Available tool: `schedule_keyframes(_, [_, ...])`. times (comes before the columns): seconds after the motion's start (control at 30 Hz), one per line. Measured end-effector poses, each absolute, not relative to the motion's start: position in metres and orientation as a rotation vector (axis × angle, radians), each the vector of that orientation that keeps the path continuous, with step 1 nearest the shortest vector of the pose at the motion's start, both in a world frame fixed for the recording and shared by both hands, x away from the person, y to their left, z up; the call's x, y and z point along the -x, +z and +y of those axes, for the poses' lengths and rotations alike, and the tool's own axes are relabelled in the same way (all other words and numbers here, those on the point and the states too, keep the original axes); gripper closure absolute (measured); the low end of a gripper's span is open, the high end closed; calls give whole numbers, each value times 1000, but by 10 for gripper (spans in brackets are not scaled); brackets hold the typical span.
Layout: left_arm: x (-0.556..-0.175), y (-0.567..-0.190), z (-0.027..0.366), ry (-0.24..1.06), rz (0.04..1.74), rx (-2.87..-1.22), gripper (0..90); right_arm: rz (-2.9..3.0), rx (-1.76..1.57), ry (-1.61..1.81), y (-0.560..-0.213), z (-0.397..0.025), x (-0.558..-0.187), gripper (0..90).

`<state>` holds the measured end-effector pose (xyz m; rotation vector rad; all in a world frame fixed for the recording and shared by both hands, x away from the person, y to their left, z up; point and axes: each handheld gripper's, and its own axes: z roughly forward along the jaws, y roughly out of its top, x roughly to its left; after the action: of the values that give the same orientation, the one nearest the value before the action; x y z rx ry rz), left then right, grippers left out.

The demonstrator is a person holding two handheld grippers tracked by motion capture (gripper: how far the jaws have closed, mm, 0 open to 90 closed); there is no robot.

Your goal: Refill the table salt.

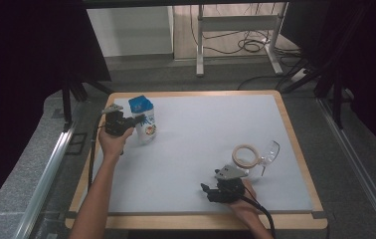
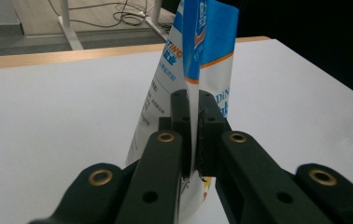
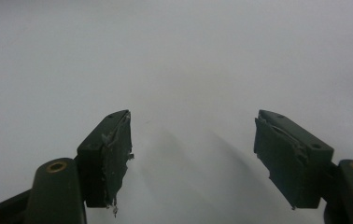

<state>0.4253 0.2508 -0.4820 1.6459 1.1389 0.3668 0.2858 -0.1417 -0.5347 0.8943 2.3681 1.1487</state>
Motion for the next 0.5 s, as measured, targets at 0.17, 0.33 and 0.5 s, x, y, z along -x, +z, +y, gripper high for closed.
schedule_keyframes(0.17, [-423,-481,245,371,1122,-1642,900,2366,-894,1143,-534,-142,-286,286])
schedule_keyframes(0.33, [-418,-477,240,371,1100,-1648,900,2358,-899,1148,-534,-143,-286,286])
schedule_keyframes(0.5, [-409,-473,237,343,1065,-1646,900,2352,-897,1156,-533,-143,-285,286])
